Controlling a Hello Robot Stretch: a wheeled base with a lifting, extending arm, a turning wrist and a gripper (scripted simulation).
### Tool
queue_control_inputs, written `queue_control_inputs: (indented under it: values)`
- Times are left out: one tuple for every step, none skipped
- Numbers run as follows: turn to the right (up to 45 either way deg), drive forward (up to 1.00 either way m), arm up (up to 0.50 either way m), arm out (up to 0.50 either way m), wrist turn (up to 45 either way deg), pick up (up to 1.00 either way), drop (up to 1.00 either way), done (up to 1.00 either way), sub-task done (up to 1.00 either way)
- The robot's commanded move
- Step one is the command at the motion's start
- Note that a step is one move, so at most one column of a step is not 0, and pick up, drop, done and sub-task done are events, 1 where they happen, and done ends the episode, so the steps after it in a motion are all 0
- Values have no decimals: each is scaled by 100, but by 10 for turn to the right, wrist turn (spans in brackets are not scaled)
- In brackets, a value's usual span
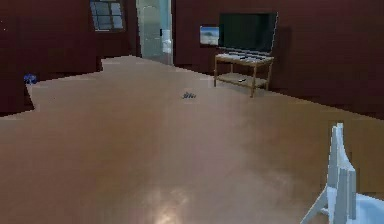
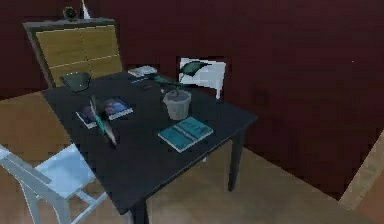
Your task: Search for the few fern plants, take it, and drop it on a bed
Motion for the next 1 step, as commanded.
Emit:
queue_control_inputs:
  values:
    - [450,0,0,0,0,0,0,0,0]
